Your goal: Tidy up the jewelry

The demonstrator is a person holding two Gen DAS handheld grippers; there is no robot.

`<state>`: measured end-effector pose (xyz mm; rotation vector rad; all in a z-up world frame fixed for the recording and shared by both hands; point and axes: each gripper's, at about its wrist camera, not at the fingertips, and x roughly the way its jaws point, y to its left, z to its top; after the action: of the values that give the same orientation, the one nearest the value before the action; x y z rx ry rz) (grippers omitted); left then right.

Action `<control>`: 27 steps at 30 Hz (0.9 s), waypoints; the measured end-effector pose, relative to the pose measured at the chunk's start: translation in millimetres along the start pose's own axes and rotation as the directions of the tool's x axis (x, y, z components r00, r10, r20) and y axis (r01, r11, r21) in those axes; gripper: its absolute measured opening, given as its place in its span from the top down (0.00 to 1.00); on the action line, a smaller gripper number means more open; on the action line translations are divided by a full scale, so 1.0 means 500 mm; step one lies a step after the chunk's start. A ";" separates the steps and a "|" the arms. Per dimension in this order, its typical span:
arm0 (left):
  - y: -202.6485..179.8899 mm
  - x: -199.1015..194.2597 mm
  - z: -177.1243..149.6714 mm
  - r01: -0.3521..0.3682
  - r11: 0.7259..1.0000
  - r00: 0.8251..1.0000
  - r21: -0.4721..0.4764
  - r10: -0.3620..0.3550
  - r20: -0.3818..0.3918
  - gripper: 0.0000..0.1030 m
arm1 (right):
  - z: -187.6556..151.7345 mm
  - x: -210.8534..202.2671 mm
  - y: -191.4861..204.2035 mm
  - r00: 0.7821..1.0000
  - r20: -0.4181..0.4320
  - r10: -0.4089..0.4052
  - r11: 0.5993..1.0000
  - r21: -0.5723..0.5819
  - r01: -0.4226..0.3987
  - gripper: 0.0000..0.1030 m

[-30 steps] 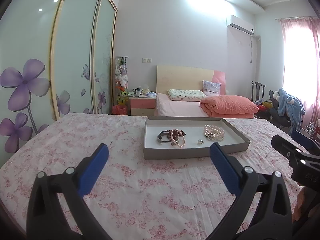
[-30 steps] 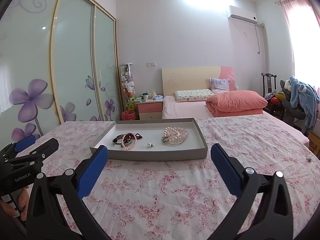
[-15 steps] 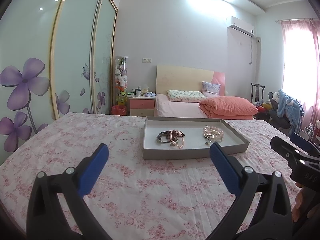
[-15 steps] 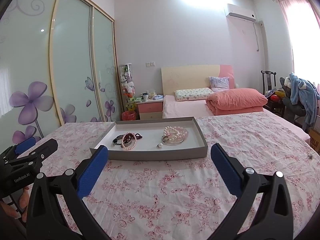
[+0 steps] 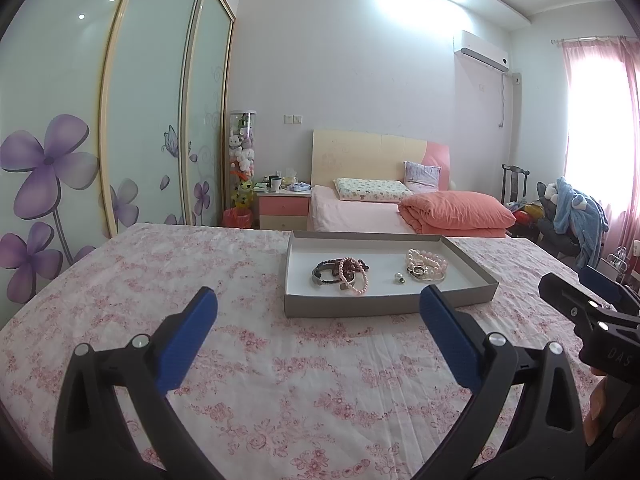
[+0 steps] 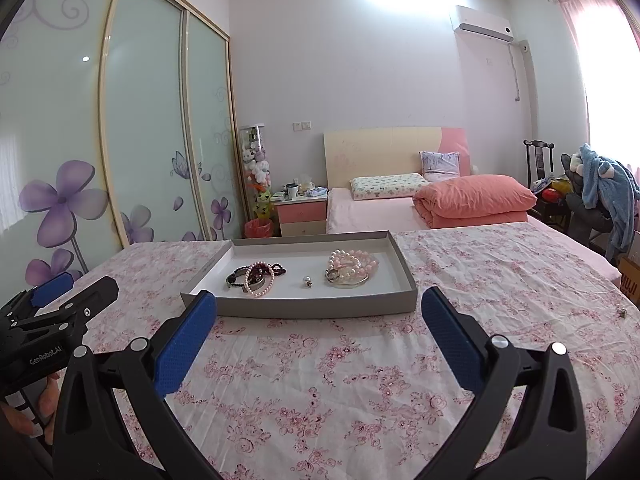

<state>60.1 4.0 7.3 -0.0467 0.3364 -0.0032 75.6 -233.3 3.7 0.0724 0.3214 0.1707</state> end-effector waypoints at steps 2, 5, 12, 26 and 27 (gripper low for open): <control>0.000 0.000 0.000 -0.001 1.000 1.000 0.000 0.001 0.000 0.04 | -0.001 0.000 0.000 1.000 0.000 -0.001 1.000 0.000 0.001 0.02; 0.000 0.000 0.000 -0.001 1.000 1.000 0.000 0.001 0.000 0.04 | 0.000 0.000 0.000 1.000 0.000 -0.001 1.000 0.002 0.001 0.02; -0.001 0.000 0.000 -0.001 1.000 1.000 0.000 0.001 -0.003 0.04 | -0.002 -0.001 0.004 1.000 -0.003 0.001 1.000 0.001 -0.001 0.02; -0.006 0.001 -0.010 -0.005 1.000 1.000 -0.003 0.005 -0.008 0.04 | -0.004 0.000 0.007 1.000 -0.006 0.001 1.000 0.000 -0.001 0.02; -0.007 0.000 -0.010 -0.004 1.000 1.000 -0.003 0.004 -0.009 0.04 | -0.004 0.000 0.007 1.000 -0.006 0.001 1.000 0.001 -0.001 0.02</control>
<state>58.4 0.3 2.5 -0.0492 0.3451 0.0009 74.5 -229.7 2.2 0.0728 0.3271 0.1721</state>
